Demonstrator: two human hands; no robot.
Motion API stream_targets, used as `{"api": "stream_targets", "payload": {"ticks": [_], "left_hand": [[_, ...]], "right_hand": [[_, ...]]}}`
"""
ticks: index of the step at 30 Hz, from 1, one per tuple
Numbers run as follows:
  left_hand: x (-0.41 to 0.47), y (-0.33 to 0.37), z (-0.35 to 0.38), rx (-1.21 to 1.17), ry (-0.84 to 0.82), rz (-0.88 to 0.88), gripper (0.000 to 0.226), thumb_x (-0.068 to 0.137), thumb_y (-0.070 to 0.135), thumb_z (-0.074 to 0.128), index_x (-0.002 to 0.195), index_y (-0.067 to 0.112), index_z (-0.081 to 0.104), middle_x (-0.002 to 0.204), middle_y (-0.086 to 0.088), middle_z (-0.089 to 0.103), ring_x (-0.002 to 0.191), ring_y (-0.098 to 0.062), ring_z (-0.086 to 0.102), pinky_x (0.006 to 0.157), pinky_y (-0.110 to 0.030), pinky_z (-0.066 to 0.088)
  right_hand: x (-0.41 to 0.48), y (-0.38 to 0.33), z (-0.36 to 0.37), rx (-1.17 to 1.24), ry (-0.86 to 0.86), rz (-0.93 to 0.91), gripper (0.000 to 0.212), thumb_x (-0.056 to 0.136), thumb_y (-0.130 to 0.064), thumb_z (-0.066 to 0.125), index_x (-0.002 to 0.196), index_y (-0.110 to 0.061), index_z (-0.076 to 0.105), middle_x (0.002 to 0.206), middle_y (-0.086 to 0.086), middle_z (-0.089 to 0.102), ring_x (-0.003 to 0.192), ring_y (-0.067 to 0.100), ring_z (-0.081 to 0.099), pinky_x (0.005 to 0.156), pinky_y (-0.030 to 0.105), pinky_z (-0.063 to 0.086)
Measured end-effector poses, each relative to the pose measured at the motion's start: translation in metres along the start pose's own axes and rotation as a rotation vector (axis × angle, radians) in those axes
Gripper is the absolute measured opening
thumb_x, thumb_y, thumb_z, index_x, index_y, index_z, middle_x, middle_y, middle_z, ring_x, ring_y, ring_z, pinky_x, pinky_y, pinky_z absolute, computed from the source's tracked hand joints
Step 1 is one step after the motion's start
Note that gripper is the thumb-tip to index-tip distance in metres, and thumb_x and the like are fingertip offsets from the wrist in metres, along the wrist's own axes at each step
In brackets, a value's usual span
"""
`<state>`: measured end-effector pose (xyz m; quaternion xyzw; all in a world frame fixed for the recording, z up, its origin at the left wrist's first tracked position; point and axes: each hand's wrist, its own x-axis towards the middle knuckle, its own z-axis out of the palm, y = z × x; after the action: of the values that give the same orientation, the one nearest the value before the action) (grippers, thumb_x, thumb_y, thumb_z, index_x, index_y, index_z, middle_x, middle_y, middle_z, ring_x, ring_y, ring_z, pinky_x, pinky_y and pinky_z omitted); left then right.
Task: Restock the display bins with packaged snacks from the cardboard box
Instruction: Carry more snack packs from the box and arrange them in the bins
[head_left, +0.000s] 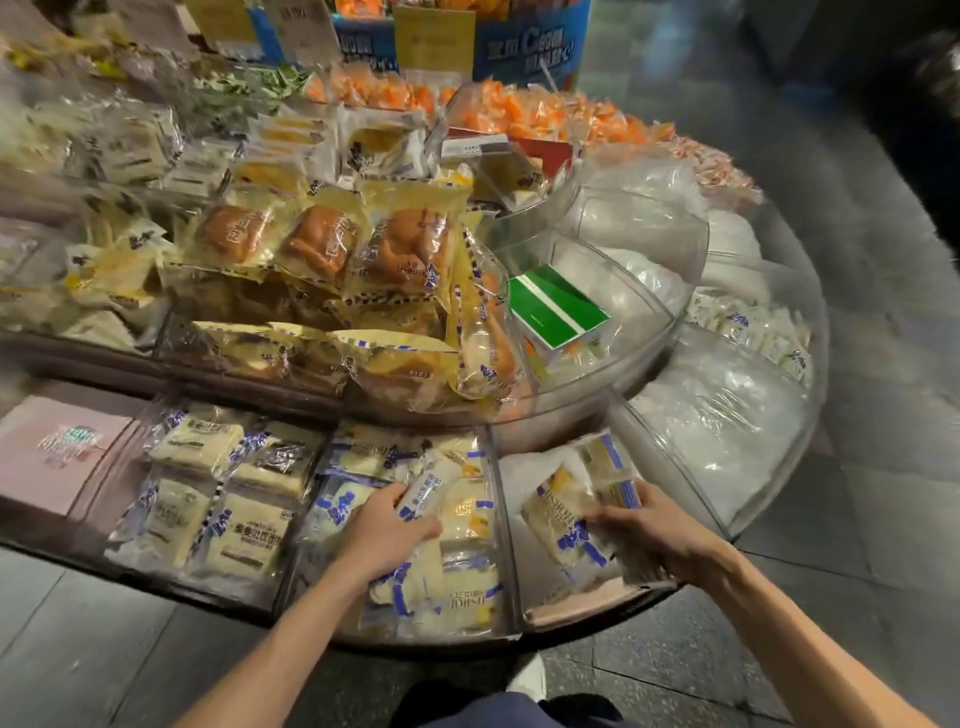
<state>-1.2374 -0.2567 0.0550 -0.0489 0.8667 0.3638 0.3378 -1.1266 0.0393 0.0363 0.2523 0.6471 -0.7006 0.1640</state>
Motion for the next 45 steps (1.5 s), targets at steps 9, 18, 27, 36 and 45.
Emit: {"api": "stream_targets", "payload": {"ticks": [9, 18, 27, 36, 45], "left_hand": [[-0.015, 0.003, -0.011, 0.237, 0.155, 0.082, 0.049, 0.082, 0.035, 0.075, 0.128, 0.030, 0.056, 0.084, 0.016, 0.061, 0.053, -0.005, 0.058, 0.040, -0.016, 0.040], [-0.024, -0.011, -0.043, -0.575, -0.178, 0.029, 0.092, 0.046, 0.050, 0.096, 0.122, 0.017, 0.058, 0.114, -0.007, 0.072, 0.104, -0.025, 0.069, 0.092, -0.046, 0.054], [-0.063, -0.006, -0.007, -0.665, -0.479, 0.035, 0.052, 0.070, 0.017, 0.077, 0.115, 0.008, 0.053, 0.090, -0.011, 0.073, 0.069, -0.019, 0.069, 0.053, -0.027, 0.054], [-0.032, -0.012, -0.057, 0.202, -0.402, 0.253, 0.065, 0.056, 0.046, 0.089, 0.109, 0.013, 0.069, 0.100, -0.003, 0.073, 0.089, -0.021, 0.069, 0.074, -0.034, 0.054], [-0.023, 0.028, -0.004, 1.014, -0.559, 0.554, 0.043, 0.080, 0.030, 0.080, 0.121, 0.021, 0.069, 0.115, -0.001, 0.069, 0.105, -0.022, 0.062, 0.093, -0.036, 0.050]], "right_hand": [[-0.013, -0.001, -0.003, 0.053, -0.008, -0.004, 0.036, 0.084, -0.007, 0.075, 0.114, 0.007, 0.061, 0.107, 0.028, 0.070, 0.087, 0.029, 0.068, 0.074, 0.033, 0.058], [-0.054, 0.004, 0.039, 0.298, 0.119, -0.063, 0.036, 0.072, -0.011, 0.075, 0.104, 0.002, 0.066, 0.102, 0.023, 0.070, 0.080, 0.028, 0.068, 0.066, 0.036, 0.060], [-0.055, 0.012, 0.119, 0.270, 0.125, -0.141, 0.056, 0.071, -0.026, 0.089, 0.110, 0.007, 0.066, 0.110, 0.032, 0.068, 0.095, 0.040, 0.065, 0.088, 0.047, 0.051], [-0.060, 0.010, 0.113, 0.131, 0.154, -0.103, 0.049, 0.075, -0.038, 0.073, 0.111, -0.008, 0.061, 0.106, 0.010, 0.076, 0.075, 0.022, 0.066, 0.069, 0.038, 0.051], [-0.071, 0.014, 0.102, 0.099, 0.188, -0.084, 0.050, 0.075, -0.034, 0.075, 0.114, -0.008, 0.058, 0.102, 0.012, 0.076, 0.076, 0.024, 0.066, 0.075, 0.042, 0.055]]}}
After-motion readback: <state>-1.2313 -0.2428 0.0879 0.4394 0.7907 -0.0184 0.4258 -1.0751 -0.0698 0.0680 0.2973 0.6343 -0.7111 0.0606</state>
